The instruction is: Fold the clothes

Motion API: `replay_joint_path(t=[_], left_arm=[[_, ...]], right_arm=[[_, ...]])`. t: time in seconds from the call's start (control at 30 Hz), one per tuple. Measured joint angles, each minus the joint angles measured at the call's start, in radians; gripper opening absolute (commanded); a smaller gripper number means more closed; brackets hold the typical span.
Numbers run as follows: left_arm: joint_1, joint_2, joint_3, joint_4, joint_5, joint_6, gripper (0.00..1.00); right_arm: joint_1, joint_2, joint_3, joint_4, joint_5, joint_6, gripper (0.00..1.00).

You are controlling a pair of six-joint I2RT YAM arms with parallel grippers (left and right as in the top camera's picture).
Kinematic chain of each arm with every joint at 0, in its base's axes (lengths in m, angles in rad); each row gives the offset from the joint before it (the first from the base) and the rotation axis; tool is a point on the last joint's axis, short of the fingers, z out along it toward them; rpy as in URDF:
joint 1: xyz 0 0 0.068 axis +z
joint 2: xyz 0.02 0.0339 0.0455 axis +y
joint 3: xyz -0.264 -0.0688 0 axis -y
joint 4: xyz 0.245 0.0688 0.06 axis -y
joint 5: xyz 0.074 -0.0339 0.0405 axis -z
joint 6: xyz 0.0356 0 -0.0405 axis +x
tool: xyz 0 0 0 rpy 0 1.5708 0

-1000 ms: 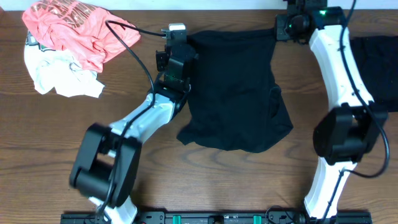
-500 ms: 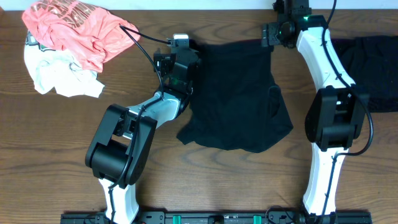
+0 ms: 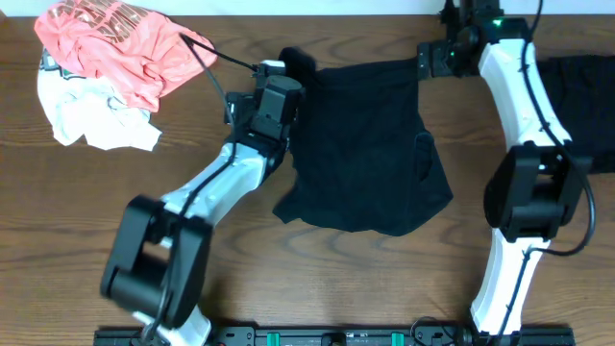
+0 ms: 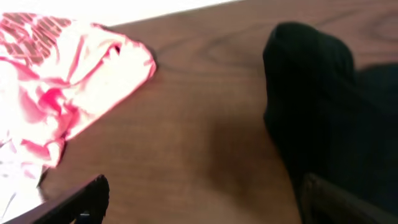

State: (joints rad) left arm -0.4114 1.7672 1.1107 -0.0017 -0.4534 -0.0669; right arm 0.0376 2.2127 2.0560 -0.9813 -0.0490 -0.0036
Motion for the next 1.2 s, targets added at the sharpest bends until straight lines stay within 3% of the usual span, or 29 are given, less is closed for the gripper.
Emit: replay_joint_path(t=[0.27,0.6,1.0,1.2], left_arm=[[0.064,-0.182,0.003,-0.368,0.275,-0.065,0.98],[0.066,-0.229,0.003,-0.71,0.521,-0.072,0.98],[0.066,-0.229,0.003,-0.826,0.613,-0.063,0.98],[0.074,-0.229,0.003,-0.803,0.616,0.021,0.98]], right_arm=[[-0.015,-0.052,0.004,-0.255,-0.098,0.0,0.99],[-0.023,-0.054,0.004,-0.524,-0.128,0.006,0.95],[0.07,-0.054,0.004,-0.574,-0.13,0.011,0.87],[0.177,-0.054,0.003,-0.557,-0.115,0.033,0.86]])
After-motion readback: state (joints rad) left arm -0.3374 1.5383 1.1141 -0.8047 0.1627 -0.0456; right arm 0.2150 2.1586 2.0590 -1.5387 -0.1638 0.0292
